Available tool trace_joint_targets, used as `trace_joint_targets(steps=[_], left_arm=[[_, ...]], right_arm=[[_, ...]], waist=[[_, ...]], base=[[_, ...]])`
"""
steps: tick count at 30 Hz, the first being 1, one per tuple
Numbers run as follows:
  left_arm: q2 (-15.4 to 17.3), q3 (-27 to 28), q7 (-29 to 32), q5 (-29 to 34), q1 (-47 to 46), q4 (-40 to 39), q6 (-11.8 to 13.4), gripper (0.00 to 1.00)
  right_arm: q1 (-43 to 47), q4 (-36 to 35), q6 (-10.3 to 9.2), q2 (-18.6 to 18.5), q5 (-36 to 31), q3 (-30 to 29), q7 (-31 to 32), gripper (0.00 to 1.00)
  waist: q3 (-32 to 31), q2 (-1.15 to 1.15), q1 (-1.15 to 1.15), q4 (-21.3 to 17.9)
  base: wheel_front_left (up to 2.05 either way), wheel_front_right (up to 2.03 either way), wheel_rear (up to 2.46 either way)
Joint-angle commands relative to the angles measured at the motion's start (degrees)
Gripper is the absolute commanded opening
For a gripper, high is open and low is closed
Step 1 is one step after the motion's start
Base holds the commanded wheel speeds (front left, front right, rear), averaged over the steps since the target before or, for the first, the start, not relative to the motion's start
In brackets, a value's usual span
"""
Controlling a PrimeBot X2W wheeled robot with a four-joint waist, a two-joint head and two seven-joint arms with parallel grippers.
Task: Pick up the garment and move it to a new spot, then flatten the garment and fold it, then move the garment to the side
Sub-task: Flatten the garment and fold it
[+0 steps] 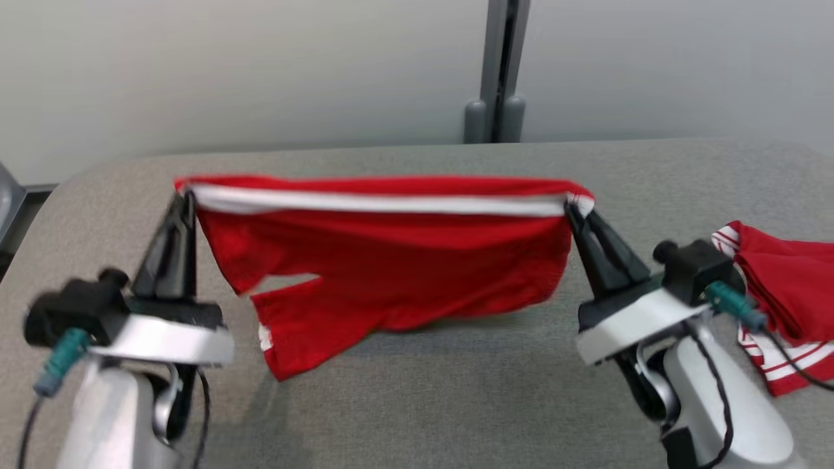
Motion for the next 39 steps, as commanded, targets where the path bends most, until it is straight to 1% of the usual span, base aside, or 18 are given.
trace_joint_targets(steps=[1, 4, 7, 11, 14, 18, 19, 21, 25, 26, 28, 31, 34, 35, 36, 37, 38, 39], left_arm=[[1.12, 0.53, 0.01, 0.74, -2.56, -1.56, -0.14, 0.00], [3.20, 0.77, 0.01, 1.85, -6.91, -4.62, -0.33, 0.00], [5.31, 0.77, 0.01, 2.81, -11.06, -5.96, -0.30, 0.00], [7.57, 0.46, 1.05, 2.89, -16.95, -4.63, -0.35, 0.00], [8.55, -0.47, 2.27, 3.36, -21.52, -1.98, -0.26, 0.00], [9.85, -2.74, 3.00, 4.95, -29.72, 3.35, -0.31, 0.00], [9.69, -3.06, 2.64, 5.29, -32.54, 4.60, -0.17, 0.00], [9.82, -3.84, 2.04, 6.71, -38.35, 7.11, 0.53, 0.00], [9.77, -4.70, 0.54, 8.83, -49.53, 11.48, 2.42, 0.00], [9.63, -5.01, 0.30, 9.26, -52.07, 12.00, 2.71, 0.00], [9.17, -5.46, 0.06, 9.48, -55.39, 13.15, 2.78, 0.00], [7.58, -6.40, -0.02, 8.68, -54.60, 13.81, 2.48, 0.00], [6.20, -6.45, 0.01, 7.17, -48.67, 14.85, 2.12, 0.00], [6.20, -6.45, 0.01, 7.17, -48.67, 14.85, 2.12, 0.00], [4.94, -6.26, 0.00, 6.04, -43.44, 15.98, 2.01, 0.00], [4.51, -6.31, -0.01, 5.80, -40.30, 16.62, 1.86, 0.00], [4.51, -6.31, -0.01, 5.80, -40.30, 16.62, 1.86, 0.00], [3.96, -6.09, -0.01, 5.32, -37.26, 17.04, 1.88, 0.00]], right_arm=[[-1.78, -0.92, -0.03, -1.00, 1.18, 0.10, -0.26, 0.00], [-5.32, -2.93, -0.03, -2.37, 3.29, 0.74, -0.27, 0.00], [-8.59, -3.73, -0.03, -3.60, 5.38, 1.16, -0.21, 0.00], [-13.79, -3.38, -0.03, -4.39, 7.60, 1.23, 1.65, 0.00], [-18.59, -1.24, -0.04, -4.78, 7.32, 1.27, 2.41, 0.00], [-27.48, 3.74, -0.03, -4.87, 4.89, 2.56, 1.87, 0.00], [-30.01, 5.38, -0.03, -4.56, 4.78, 2.53, 1.62, 0.00], [-35.72, 8.52, -0.03, -5.27, 1.79, 2.70, 0.92, 0.00], [-46.27, 13.79, -0.05, -5.18, -2.87, -0.25, -0.19, 0.00], [-48.68, 13.54, -0.05, -5.25, -4.89, -0.93, -0.25, 0.00], [-50.75, 12.77, -0.04, -4.92, -7.19, -2.73, -0.26, 0.00], [-49.22, 12.93, -0.03, -4.19, -8.68, -4.55, -0.23, 0.00], [-44.07, 14.92, -0.03, -3.74, -8.70, -3.14, -0.24, 0.00], [-44.07, 14.92, -0.03, -3.74, -8.70, -3.14, -0.24, 0.00], [-39.88, 16.56, -0.03, -4.13, -7.47, -1.17, -0.25, 0.00], [-37.17, 17.26, -0.03, -4.18, -6.81, 0.34, -0.25, 0.00], [-37.17, 17.26, -0.03, -4.18, -6.81, 0.34, -0.25, 0.00], [-34.59, 17.58, -0.03, -4.30, -5.81, 1.18, -0.26, 0.00]], waist=[[-1.27, 0.00, 0.00, -1.19], [-1.68, 0.00, 0.00, -1.53], [-1.11, 0.00, 0.00, -1.63], [2.06, 0.00, 0.00, -1.54], [5.86, 0.00, 0.00, -1.43], [11.92, 0.00, 0.00, -1.06], [13.40, 0.00, 0.00, -0.89], [16.37, 0.00, 0.00, -0.46], [20.84, 0.00, 0.00, 0.30], [21.68, 0.00, 0.00, 0.47], [23.01, 0.00, 0.00, 0.88], [23.58, 0.00, 0.00, 1.38], [22.84, 0.00, 0.00, 1.46], [22.84, 0.00, 0.00, 1.46], [22.05, 0.00, 0.00, 1.46], [21.60, 0.00, 0.00, 1.40], [21.60, 0.00, 0.00, 1.40], [21.10, 0.00, 0.00, 1.37]], base=[[0.00, 0.00, 0.00], [0.00, 0.00, 0.00], [0.00, 0.00, 0.00], [0.00, 0.00, 0.00], [0.00, 0.00, 0.00], [0.00, 0.00, 0.00], [0.00, 0.00, 0.00], [0.00, 0.00, 0.00], [0.00, 0.00, 0.00], [0.00, 0.00, 0.00], [0.00, 0.00, 0.00], [0.00, 0.00, 0.00], [0.00, 0.00, 0.00], [0.00, 0.00, 0.00], [0.00, 0.00, 0.00], [0.00, 0.00, 0.00], [0.00, 0.00, 0.00], [0.00, 0.00, 0.00]])
